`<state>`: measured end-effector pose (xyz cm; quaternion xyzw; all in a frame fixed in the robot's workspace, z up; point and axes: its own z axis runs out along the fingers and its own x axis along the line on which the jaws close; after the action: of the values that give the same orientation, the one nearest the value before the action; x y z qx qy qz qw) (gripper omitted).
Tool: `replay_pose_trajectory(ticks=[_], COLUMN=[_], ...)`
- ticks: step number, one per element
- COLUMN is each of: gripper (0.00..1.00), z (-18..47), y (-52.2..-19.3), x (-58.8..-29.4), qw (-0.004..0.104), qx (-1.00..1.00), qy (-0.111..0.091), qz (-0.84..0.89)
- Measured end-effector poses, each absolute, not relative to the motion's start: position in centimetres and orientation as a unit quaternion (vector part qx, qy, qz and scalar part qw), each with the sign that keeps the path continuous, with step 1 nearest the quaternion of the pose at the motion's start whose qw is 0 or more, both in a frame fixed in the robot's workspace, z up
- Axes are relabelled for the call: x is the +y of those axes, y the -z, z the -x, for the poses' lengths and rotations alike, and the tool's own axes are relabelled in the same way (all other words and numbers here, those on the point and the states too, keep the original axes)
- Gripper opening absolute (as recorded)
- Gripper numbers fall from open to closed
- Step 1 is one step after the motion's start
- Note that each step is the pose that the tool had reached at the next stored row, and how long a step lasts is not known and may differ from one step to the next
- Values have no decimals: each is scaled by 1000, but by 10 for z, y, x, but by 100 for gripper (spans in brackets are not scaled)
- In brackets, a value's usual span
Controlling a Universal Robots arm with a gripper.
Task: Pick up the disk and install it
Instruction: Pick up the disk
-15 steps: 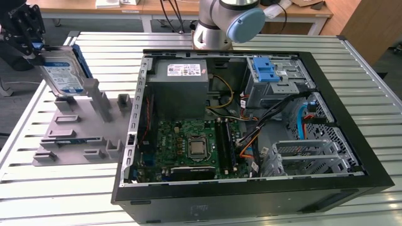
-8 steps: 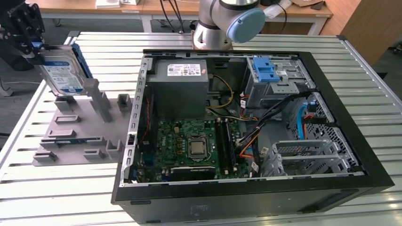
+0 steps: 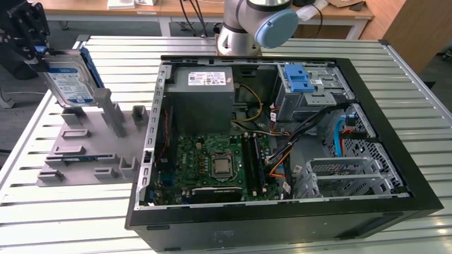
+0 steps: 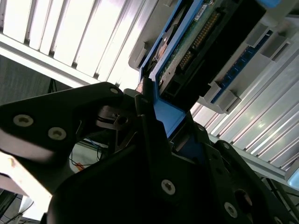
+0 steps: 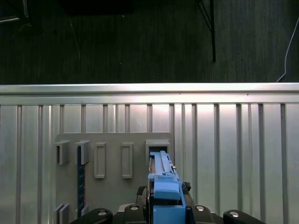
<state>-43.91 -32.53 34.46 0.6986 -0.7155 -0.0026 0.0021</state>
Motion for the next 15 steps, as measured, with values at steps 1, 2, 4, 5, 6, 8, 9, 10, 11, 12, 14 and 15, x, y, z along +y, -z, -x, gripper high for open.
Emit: replay_pose_trajectory(ticks=[1,2,4,5,6,8,9,10,11,12,14,15], gripper=[36,36,36,36,36,36,36,36,36,36,36,36], z=[439,439,439,439,439,439,439,439,439,439,439,439], y=[-345,-345,-346,-346,-347,-347,-347,-347,-347,-347,-348,-348], x=[-325,-325,-325,-325,-325,-325,-325,-325,-325,-325,-325,-325], qw=[2,2,2,2,2,2,2,2,2,2,2,2], qx=[-716,-716,-716,-716,-716,-716,-716,-716,-716,-716,-716,-716], qy=[3,3,3,3,3,3,3,3,3,3,3,3], qz=[-699,-699,-699,-699,-699,-699,-699,-699,-699,-699,-699,-699])
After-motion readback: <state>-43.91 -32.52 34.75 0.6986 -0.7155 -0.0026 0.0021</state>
